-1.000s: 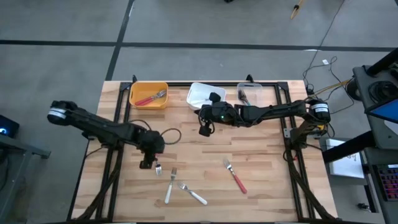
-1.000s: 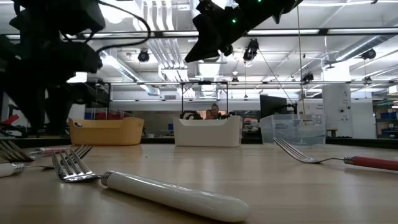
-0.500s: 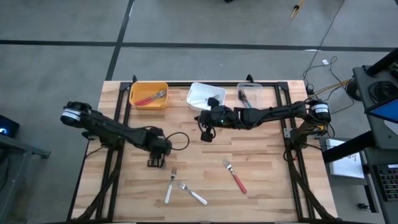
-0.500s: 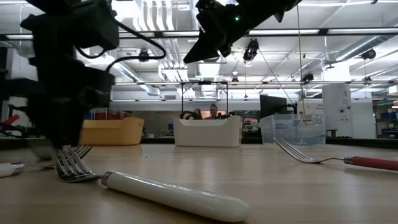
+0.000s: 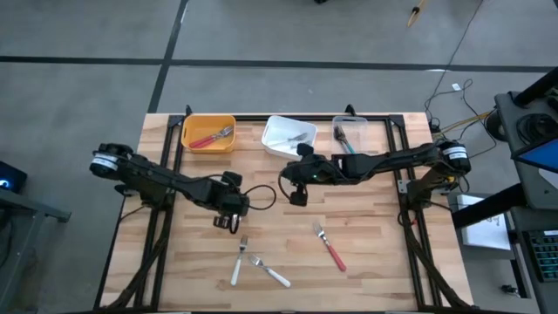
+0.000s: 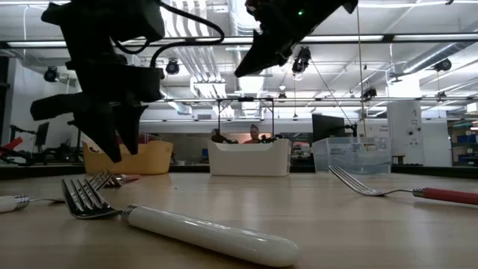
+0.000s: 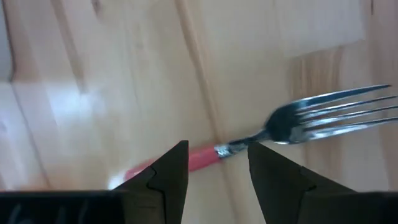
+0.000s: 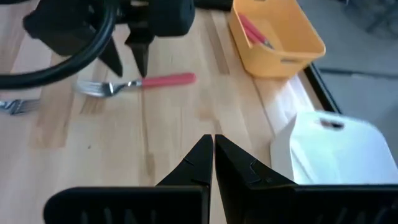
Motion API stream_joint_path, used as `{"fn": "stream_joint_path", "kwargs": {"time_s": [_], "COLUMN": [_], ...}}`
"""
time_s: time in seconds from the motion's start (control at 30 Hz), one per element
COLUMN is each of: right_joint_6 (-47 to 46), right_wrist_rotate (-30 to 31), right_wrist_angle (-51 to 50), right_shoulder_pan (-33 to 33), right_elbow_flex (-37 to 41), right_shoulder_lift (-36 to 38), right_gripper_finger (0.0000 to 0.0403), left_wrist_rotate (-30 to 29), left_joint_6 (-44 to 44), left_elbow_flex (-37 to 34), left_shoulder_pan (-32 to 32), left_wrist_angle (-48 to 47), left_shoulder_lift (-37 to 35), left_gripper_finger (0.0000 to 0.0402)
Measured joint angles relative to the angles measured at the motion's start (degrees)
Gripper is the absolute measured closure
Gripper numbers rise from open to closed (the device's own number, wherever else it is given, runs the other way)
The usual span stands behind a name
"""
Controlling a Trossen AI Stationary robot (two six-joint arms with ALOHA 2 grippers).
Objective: Sort silverware by color (type)
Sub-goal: Put the pink fork into the yellow bin
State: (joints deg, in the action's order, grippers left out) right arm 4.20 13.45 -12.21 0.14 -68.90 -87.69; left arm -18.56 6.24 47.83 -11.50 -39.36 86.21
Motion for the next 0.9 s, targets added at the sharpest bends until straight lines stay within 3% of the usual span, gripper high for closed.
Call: {"fn": "stream_joint_path", "kwargs": {"time_s": [0.43, 0.9], "right_joint_6": [-3.5, -4.9], "right_wrist_rotate": [0.0, 0.0], "right_wrist_angle": [-15.2, -14.2], "right_shoulder_pan": [0.0, 0.0], "right_elbow_flex": [0.7, 7.8], "right_shoulder_lift": [12.2, 17.5], "right_gripper_finger": [0.0394, 0.0394], "left_wrist_rotate": [3.3, 6.6], "left_joint_6": [29.4, 31.7], "left_elbow_flex": [0.2, 0.4], "left_shoulder_pan": [9.0, 9.9], "left_wrist_angle": [-0.7, -1.3], "left_shoulder_lift": [1.9, 8.0], "left_gripper_finger": [0.0283, 0.029]}}
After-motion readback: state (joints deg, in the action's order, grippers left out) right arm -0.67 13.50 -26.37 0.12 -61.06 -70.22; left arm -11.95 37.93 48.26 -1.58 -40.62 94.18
